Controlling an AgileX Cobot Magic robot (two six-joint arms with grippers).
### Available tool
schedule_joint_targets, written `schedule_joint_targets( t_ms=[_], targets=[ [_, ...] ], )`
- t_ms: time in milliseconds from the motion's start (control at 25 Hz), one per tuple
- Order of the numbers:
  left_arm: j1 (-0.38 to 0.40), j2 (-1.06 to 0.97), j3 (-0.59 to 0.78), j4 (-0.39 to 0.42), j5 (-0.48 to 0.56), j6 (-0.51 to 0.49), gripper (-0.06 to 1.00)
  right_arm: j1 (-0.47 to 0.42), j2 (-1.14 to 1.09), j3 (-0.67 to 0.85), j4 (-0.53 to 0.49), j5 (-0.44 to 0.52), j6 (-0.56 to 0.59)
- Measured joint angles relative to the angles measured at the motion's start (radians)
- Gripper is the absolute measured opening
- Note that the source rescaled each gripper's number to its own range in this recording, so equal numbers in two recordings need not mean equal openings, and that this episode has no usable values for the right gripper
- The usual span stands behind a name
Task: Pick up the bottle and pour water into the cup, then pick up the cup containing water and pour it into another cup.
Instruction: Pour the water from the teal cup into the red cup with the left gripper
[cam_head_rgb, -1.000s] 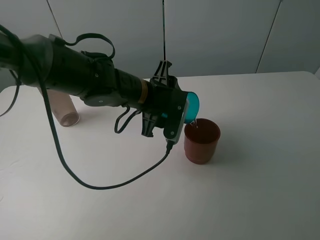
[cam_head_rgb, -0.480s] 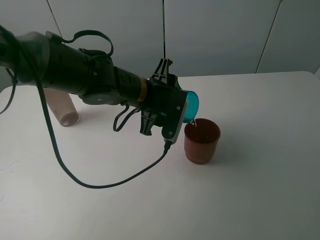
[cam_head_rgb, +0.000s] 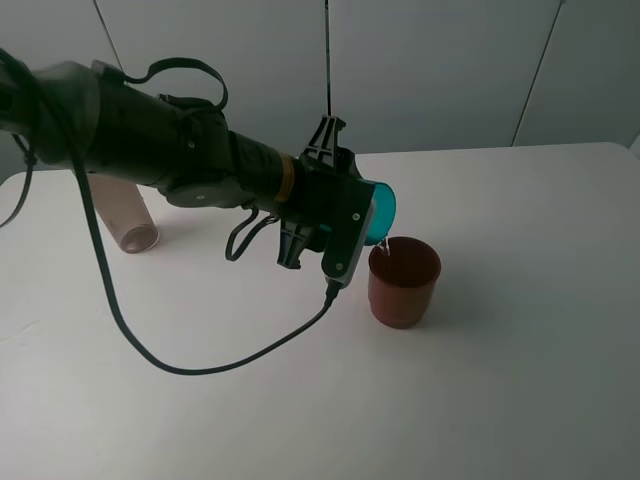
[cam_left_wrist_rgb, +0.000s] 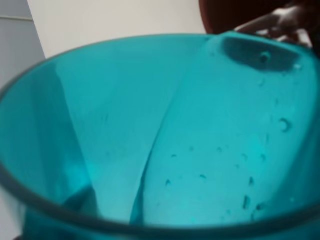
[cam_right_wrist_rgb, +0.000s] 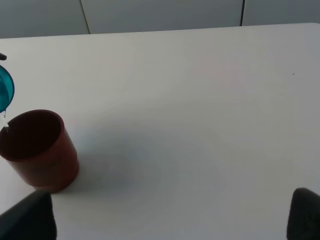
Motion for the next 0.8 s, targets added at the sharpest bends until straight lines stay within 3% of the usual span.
schedule_joint_targets(
  t_ms=[800],
  targets=[
    [-0.033, -0.001, -0.039, 0.052, 0.077, 0.004, 0.08, 0.000, 0.000, 0.000, 0.000, 0.000, 0.000]
  ],
)
